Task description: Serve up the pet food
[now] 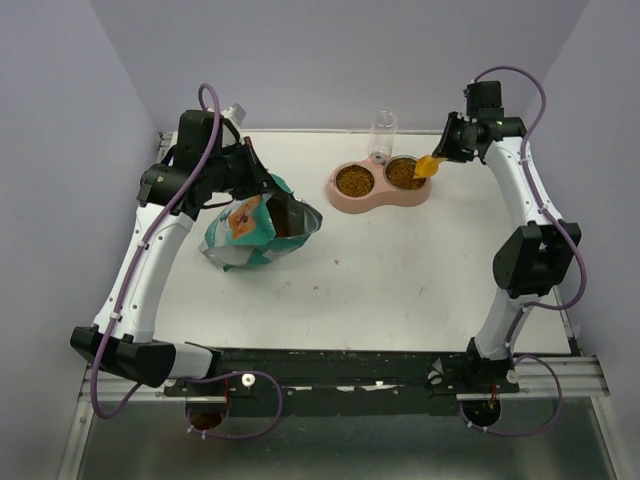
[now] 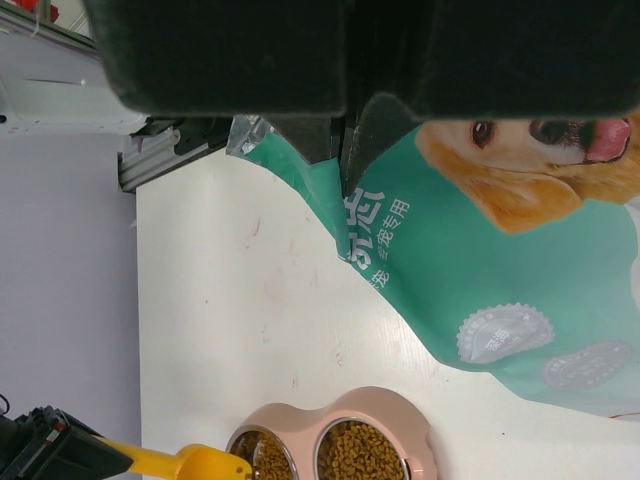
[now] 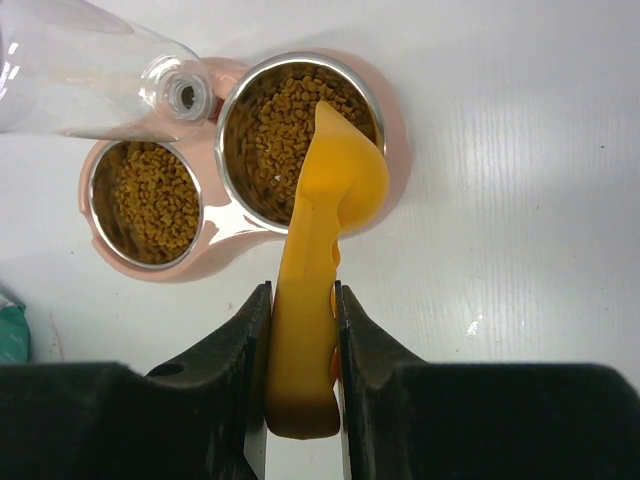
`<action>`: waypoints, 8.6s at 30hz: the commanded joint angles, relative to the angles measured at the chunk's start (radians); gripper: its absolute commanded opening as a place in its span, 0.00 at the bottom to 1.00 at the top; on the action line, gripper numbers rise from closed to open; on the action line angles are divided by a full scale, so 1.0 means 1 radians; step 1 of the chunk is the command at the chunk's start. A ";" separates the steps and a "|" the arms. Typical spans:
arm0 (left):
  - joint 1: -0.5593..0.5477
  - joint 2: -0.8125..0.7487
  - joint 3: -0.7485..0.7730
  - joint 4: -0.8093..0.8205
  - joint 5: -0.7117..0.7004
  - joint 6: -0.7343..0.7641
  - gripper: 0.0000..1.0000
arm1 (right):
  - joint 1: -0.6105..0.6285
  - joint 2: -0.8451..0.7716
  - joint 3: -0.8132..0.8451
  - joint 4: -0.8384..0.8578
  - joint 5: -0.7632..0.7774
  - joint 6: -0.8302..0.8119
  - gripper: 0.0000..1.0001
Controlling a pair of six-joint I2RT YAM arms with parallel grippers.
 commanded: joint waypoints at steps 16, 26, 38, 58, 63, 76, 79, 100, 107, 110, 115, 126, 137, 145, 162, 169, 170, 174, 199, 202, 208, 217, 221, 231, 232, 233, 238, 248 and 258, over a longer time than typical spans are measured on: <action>0.008 -0.081 -0.012 0.110 0.079 -0.046 0.00 | -0.059 -0.302 -0.281 0.103 -0.239 0.248 0.01; 0.008 -0.093 -0.014 0.110 0.067 -0.048 0.00 | -0.059 -0.150 -0.177 0.115 -0.173 0.182 0.01; 0.011 -0.087 -0.003 0.108 0.084 -0.038 0.00 | -0.058 -0.327 -0.466 0.204 -0.688 0.306 0.01; 0.013 -0.118 -0.039 0.127 0.103 -0.066 0.00 | -0.093 -0.432 -1.180 0.903 -0.895 0.476 0.01; 0.010 -0.119 -0.035 0.122 0.101 -0.063 0.00 | -0.124 -0.357 -1.296 1.113 -0.915 0.520 0.01; 0.011 -0.122 -0.026 0.111 0.093 -0.057 0.00 | -0.176 -0.239 -1.318 0.942 -0.761 0.245 0.17; 0.011 -0.115 -0.025 0.111 0.099 -0.057 0.00 | -0.176 -0.208 -1.338 0.963 -0.757 0.243 0.21; 0.011 -0.112 -0.025 0.121 0.110 -0.052 0.00 | -0.174 -0.303 -1.059 0.468 -0.429 0.145 0.73; 0.011 -0.116 -0.029 0.111 0.119 -0.045 0.00 | -0.162 -0.347 -0.919 0.322 -0.323 0.076 0.82; 0.011 -0.113 -0.025 0.110 0.126 -0.043 0.00 | -0.118 -0.399 -0.872 0.333 -0.358 0.019 0.82; 0.011 -0.113 -0.016 0.102 0.127 -0.040 0.00 | 0.063 -0.406 -0.691 0.367 -0.532 0.010 0.80; 0.011 -0.101 0.003 0.104 0.116 -0.038 0.00 | 0.611 -0.245 -0.159 0.223 -0.403 0.088 0.77; 0.011 -0.121 0.000 0.093 0.112 -0.034 0.00 | 0.867 -0.147 0.030 0.029 0.038 -0.027 0.64; 0.011 -0.128 0.006 0.084 0.124 -0.031 0.00 | 1.024 0.010 0.208 -0.049 0.446 -0.015 0.30; -0.093 -0.129 0.156 0.020 0.124 -0.006 0.00 | 1.028 0.119 0.728 -0.366 0.619 0.336 0.01; -0.183 -0.076 0.250 -0.042 0.060 0.007 0.00 | 0.956 0.015 0.532 -0.351 0.548 0.479 0.01; -0.182 -0.072 0.250 -0.054 0.060 0.030 0.00 | 0.950 0.014 0.530 -0.342 0.545 0.476 0.01; -0.180 -0.027 0.351 -0.170 0.047 0.150 0.22 | 0.916 0.037 0.533 -0.313 0.493 0.456 0.01; -0.745 -0.050 0.389 -0.505 -0.575 -0.097 0.85 | 0.827 0.059 0.489 -0.259 0.517 0.490 0.01; -0.754 0.008 0.422 -0.542 -0.623 -0.120 0.82 | 0.829 0.053 0.474 -0.267 0.528 0.508 0.01; -0.760 0.085 0.461 -0.583 -0.674 -0.100 0.51 | 0.829 0.054 0.486 -0.287 0.557 0.528 0.01; -0.806 0.079 0.501 -0.663 -0.658 -0.134 0.62 | 0.824 0.039 0.457 -0.282 0.574 0.518 0.01; -0.805 0.033 0.498 -0.677 -0.634 -0.137 0.73 | 0.815 0.037 0.451 -0.281 0.573 0.508 0.01; -0.788 -0.018 0.306 -0.666 -0.618 -0.241 0.74 | 0.788 0.019 0.441 -0.284 0.562 0.533 0.01; -0.788 -0.001 0.323 -0.663 -0.621 -0.230 0.73 | 0.786 0.022 0.444 -0.285 0.562 0.534 0.01; -0.788 0.020 0.351 -0.660 -0.628 -0.220 0.69 | 0.787 0.021 0.446 -0.287 0.560 0.537 0.01; -0.771 0.117 0.440 -0.679 -0.687 -0.140 0.55 | 0.786 0.021 0.440 -0.278 0.542 0.544 0.01; -0.768 0.082 0.337 -0.676 -0.779 -0.106 0.33 | 0.788 0.005 0.420 -0.284 0.566 0.541 0.01; -0.763 -0.003 0.213 -0.676 -0.784 -0.062 0.00 | 0.748 -0.051 0.389 -0.296 0.637 0.556 0.01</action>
